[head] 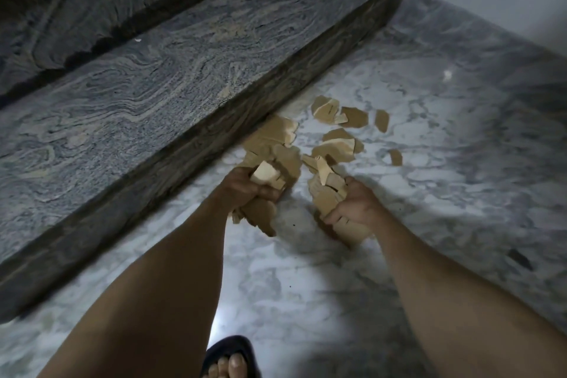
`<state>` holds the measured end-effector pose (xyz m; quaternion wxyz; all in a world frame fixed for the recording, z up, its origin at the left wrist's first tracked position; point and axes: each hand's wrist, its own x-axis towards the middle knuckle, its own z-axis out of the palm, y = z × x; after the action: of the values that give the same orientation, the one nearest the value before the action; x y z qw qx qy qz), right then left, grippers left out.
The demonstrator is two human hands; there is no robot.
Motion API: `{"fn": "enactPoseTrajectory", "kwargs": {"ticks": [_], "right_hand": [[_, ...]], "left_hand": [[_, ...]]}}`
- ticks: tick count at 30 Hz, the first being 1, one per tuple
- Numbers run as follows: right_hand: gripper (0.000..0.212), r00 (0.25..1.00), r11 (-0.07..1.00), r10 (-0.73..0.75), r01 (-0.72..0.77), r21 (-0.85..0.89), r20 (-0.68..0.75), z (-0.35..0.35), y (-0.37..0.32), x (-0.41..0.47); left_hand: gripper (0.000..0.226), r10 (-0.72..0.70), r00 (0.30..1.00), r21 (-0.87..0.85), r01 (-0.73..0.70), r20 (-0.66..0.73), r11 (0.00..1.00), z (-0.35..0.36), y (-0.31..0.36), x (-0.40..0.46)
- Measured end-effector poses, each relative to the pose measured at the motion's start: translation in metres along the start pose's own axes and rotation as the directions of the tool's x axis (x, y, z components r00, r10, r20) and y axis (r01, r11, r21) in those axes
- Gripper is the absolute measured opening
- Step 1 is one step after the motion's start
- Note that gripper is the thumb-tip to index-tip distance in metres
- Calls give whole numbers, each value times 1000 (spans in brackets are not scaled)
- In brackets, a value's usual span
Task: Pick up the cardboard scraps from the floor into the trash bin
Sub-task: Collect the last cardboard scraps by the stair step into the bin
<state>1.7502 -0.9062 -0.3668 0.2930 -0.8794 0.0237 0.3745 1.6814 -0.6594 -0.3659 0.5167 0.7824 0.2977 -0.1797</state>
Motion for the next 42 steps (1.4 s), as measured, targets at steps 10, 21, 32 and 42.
{"fn": "enactPoseTrajectory", "kwargs": {"ticks": [10,21,32,42], "right_hand": [[120,957,851,71,89,-518,281,-68,-33,1],[97,998,938,48,-61,-342,-47,34,-14,-11],[48,977,913,-73,-16,-408,-202,38,-19,-18],[42,970,938,-76,-9,-348,-229,37,-20,-21]], "left_hand": [[47,-83,953,198,24,292,980,-24,25,7],[86,-3,986,602,105,-168,792,30,16,24],[83,-87,966,76,108,-242,991,37,8,17],[39,-83,995,-288,65,-50,955,2,12,12]]}}
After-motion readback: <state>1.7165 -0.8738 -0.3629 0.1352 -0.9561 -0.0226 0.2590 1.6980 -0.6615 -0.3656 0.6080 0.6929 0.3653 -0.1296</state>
